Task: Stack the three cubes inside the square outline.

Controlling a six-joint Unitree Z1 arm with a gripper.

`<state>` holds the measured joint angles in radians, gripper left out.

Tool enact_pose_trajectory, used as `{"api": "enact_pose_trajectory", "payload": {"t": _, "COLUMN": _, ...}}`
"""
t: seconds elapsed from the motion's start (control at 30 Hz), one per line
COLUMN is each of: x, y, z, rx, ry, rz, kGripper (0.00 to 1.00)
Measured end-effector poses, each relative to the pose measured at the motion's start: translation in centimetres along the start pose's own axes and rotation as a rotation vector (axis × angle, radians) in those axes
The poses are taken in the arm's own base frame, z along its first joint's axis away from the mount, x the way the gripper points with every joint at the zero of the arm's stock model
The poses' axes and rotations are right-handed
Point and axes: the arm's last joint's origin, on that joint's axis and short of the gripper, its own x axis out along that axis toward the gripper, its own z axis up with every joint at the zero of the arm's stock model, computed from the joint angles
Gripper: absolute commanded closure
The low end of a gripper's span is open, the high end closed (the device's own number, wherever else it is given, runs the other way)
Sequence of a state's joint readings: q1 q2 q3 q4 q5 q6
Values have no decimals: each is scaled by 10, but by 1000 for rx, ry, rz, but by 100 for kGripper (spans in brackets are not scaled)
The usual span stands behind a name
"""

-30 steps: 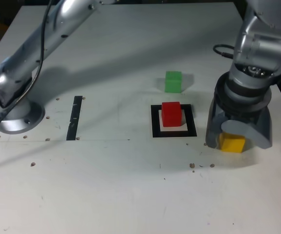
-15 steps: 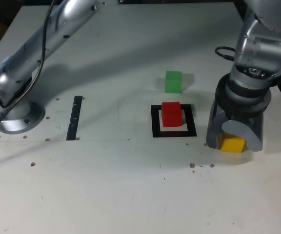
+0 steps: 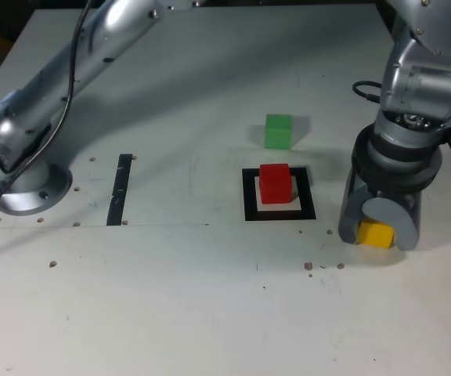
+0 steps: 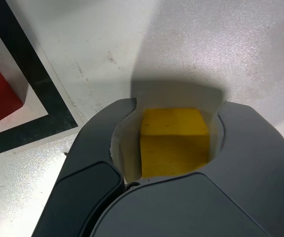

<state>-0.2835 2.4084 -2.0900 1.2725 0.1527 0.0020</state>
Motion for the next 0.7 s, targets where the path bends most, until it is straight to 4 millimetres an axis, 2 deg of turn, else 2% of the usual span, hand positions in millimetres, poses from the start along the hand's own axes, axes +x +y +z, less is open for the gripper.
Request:
{"api": "enact_pose_trajectory", "payload": {"t": 0.23, "x": -6, "y": 3, "z": -3, "rx": 8, "ry": -9, "rz": 32, "kGripper": 73}}
{"api": "enact_pose_trajectory", "payload": {"t": 0.33, "x": -27, "y": 6, "z": -11, "rx": 28, "ry": -33, "rz": 51, "kGripper": 75}}
{"api": "enact_pose_trajectory", "payload": {"t": 0.53, "x": -81, "y": 14, "z": -54, "rx": 60, "ry": -20, "rz": 82, "kGripper": 75}}
{"api": "enact_pose_trajectory", "payload": {"t": 0.63, "x": -94, "y": 19, "z": -80, "rx": -7, "ry": 20, "rz": 84, "kGripper": 75}}
{"api": "enact_pose_trajectory", "payload": {"t": 0.7, "x": -104, "y": 22, "z": -91, "rx": -57, "ry": 4, "rz": 81, "kGripper": 75}}
